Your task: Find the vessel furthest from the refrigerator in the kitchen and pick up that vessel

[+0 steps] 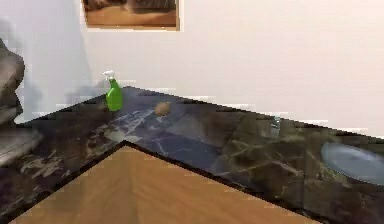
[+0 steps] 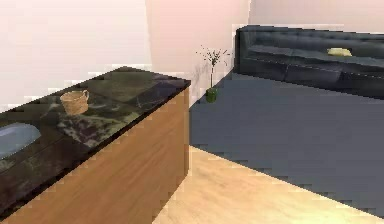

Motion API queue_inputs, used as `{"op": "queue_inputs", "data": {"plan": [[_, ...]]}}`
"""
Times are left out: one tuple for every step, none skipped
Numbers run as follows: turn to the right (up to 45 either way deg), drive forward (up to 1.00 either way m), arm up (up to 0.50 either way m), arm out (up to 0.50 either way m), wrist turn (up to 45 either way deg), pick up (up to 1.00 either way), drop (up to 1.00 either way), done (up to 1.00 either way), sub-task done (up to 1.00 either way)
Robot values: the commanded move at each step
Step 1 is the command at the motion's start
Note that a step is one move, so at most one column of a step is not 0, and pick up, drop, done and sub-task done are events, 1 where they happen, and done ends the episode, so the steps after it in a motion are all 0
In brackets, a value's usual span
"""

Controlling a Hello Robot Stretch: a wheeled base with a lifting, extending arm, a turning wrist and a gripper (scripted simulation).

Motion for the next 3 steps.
{"op": "queue_inputs", "data": {"plan": [[-27.0, 0.0, 0.0, 0.0, 0.0, 0.0, 0.0, 0.0, 0.0], [45.0, 0.0, 0.0, 0.0, 0.0, 0.0, 0.0, 0.0, 0.0], [33.0, 0.0, 0.0, 0.0, 0.0, 0.0, 0.0, 0.0, 0.0]]}}
